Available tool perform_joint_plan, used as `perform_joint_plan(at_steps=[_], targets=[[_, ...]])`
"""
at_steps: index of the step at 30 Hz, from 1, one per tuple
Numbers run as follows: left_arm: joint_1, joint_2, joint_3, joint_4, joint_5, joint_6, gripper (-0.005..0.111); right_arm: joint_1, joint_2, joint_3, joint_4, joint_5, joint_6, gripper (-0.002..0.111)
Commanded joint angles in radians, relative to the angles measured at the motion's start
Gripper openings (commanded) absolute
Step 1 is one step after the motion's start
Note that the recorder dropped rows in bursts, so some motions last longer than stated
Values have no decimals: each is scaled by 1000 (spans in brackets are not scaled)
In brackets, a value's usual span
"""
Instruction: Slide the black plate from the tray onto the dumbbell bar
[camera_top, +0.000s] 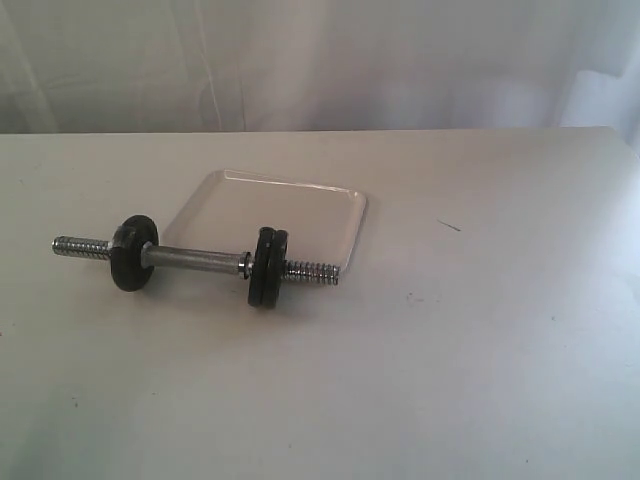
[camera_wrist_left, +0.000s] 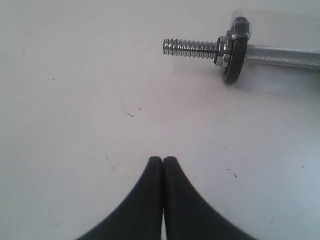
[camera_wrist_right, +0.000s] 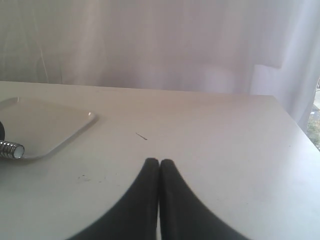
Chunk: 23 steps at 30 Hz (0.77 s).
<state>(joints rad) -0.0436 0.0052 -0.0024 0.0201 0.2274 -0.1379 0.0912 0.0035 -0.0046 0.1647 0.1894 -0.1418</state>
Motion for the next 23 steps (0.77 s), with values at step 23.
perform_joint_plan(at_steps=[23], targets=[[2,-5,2,3,5,4,0,-1,-3,5,0,-2,8,0]])
